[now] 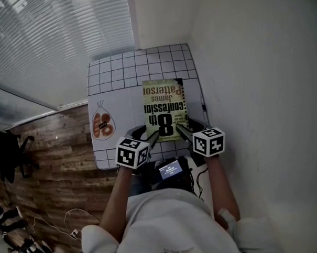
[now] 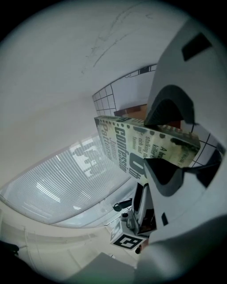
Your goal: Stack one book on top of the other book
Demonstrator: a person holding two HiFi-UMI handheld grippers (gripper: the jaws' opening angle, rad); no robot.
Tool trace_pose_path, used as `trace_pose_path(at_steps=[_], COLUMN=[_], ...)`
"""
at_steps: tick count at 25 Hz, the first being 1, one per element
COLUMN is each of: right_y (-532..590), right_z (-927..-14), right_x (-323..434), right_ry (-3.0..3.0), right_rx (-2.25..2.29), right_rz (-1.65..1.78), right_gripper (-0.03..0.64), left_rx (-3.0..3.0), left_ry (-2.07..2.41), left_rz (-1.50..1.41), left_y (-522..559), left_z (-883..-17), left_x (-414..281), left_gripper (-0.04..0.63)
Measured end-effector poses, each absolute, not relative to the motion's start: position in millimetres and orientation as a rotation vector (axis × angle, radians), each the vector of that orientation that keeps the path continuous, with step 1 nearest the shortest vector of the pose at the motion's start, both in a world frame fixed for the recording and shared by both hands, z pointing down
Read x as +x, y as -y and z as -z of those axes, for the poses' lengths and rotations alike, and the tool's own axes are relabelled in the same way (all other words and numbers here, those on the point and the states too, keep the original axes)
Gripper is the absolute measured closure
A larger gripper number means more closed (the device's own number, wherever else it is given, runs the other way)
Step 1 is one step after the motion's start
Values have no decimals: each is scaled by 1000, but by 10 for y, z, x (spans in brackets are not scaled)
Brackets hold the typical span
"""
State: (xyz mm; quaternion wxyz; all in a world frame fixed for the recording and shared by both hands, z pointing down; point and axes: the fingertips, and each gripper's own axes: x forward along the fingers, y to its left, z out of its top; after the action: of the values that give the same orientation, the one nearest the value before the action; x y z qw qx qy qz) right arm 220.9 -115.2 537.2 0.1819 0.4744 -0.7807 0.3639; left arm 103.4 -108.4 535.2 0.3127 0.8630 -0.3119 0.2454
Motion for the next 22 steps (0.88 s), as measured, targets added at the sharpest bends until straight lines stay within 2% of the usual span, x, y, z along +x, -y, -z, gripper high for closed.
trace_pose_path(at_steps=[22], right_y=[1217], right_z=[-5778], right_x=[2304], right_ry=[2105], right_rx=[1286], right_rz=[-1017], right_gripper=[379], left_rx=[2189], left_ry=[787], left_rz=[-692], left_y=[1058], left_z=[-5793], left_x=[1138], left_gripper=[379])
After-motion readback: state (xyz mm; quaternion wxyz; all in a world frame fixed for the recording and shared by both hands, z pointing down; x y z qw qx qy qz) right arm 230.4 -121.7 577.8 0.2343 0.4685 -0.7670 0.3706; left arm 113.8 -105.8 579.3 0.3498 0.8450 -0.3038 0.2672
